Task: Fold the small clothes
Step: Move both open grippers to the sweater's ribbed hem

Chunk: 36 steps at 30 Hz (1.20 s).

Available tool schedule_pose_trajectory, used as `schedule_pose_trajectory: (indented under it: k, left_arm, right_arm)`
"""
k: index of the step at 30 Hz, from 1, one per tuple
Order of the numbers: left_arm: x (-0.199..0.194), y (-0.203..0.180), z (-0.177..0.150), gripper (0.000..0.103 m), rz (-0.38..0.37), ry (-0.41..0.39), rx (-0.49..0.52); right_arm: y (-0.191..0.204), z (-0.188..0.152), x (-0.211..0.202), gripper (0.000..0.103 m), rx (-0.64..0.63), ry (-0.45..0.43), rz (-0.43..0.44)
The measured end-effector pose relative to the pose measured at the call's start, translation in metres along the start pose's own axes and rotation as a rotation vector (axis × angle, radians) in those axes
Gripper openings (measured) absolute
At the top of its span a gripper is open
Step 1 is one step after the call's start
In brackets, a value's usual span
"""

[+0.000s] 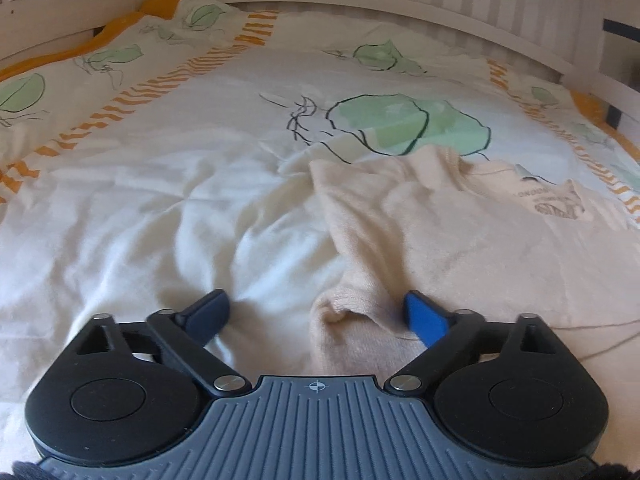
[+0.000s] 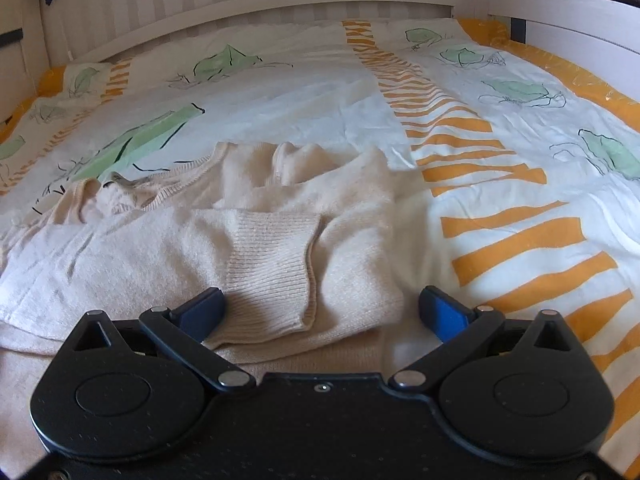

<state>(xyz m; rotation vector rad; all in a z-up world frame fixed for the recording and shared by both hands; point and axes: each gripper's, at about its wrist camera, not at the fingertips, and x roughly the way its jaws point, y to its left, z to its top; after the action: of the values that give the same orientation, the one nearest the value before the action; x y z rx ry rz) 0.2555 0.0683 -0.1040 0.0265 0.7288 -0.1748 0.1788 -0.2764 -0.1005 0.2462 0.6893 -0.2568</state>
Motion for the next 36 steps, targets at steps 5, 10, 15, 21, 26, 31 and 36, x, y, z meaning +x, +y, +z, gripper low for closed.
schedule_pose_trajectory:
  k: [5,10,15,21,26,31,36]
  left_arm:
    - [0.000,0.000,0.000,0.100,-0.007,-0.001,-0.001]
    - [0.002,0.000,0.000,0.102,-0.019,0.003,0.001]
    - [0.004,-0.006,0.001,0.103,0.006,0.018,0.034]
    - [0.003,-0.005,0.003,0.103,0.007,0.035,0.040]
    - [-0.007,-0.012,0.012,0.102,0.061,0.084,0.055]
    - [-0.038,-0.023,0.012,0.100,0.138,0.093,0.136]
    - [-0.093,-0.039,0.007,0.100,0.231,0.004,0.267]
  right_arm:
    - [0.000,0.003,0.003,0.103,-0.003,0.000,-0.003]
    - [-0.001,0.004,0.003,0.103,0.003,0.000,0.001]
    - [0.000,0.004,0.004,0.103,-0.002,0.002,-0.003]
    - [0.001,0.005,0.004,0.103,-0.008,0.013,-0.006]
    - [-0.004,0.015,0.004,0.103,-0.022,0.068,0.034]
    - [-0.015,0.021,-0.016,0.102,-0.018,0.082,0.004]
    - [-0.024,0.031,-0.073,0.102,-0.037,0.014,-0.011]
